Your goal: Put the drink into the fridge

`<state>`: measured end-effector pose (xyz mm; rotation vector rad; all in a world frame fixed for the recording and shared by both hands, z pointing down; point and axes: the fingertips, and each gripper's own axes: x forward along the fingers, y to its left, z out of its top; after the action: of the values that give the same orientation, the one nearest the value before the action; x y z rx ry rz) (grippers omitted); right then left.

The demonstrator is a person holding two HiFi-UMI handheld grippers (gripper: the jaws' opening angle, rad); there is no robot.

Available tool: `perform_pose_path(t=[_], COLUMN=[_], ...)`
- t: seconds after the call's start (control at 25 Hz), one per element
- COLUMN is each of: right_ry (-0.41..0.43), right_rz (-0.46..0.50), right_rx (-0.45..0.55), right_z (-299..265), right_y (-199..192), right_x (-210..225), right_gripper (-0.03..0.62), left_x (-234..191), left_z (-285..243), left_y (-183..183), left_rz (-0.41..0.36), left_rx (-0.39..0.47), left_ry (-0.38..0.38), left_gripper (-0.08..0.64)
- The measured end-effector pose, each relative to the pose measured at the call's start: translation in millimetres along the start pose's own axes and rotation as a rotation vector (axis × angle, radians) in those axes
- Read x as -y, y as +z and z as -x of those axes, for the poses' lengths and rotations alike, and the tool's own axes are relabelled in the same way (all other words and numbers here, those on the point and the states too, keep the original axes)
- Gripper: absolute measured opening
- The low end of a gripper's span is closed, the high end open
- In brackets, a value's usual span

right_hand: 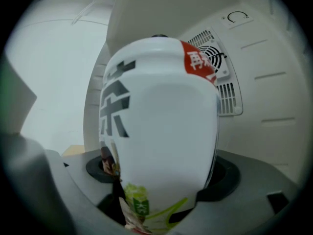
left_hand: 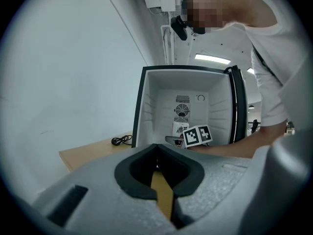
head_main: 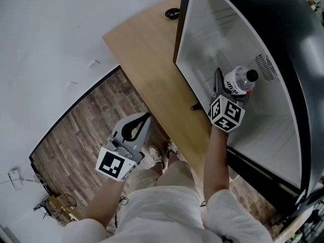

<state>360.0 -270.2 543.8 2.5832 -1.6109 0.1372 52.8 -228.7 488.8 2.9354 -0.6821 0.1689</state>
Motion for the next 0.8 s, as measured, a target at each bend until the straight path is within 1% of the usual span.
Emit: perform_pose_path(t=[0.12,0.2,0.32,0.56,0.8], right_ry=[-0.002,-0.002,-0.006,-0.005,0.026], right_rz=[0.009,-0.006,-0.010,-0.008,-0.003], right_rx=[-0.033,-0.054,-0.066,-0.080,-0.100], right_z=[1.0,1.0,4.9,18.0,42.0], right_y=[-12.0,-18.2,-20.9,-20.6,-13.4], right_x=[-1.7,0.2,2.8,-0.6,-10.4], right_gripper=[0.437,0.465,0.482,0.482,0.480], left_x=[4.9,7.3,6.9,6.1,4.0], left_z=[-0.6,-1.0,1.6,15.0,41.2], left_y=[-0.6,0.4,1.6,5.2,14.3], left_rz=[0.002,-0.001,0.000,-0.003,-0.003], left_rx=[0.001,0.006,0.010,0.013,0.019], left_ry=[-0.006,-0.008,0.000,0.019,0.060], left_gripper=[0.013,0.012,0.012,0.013,0.012])
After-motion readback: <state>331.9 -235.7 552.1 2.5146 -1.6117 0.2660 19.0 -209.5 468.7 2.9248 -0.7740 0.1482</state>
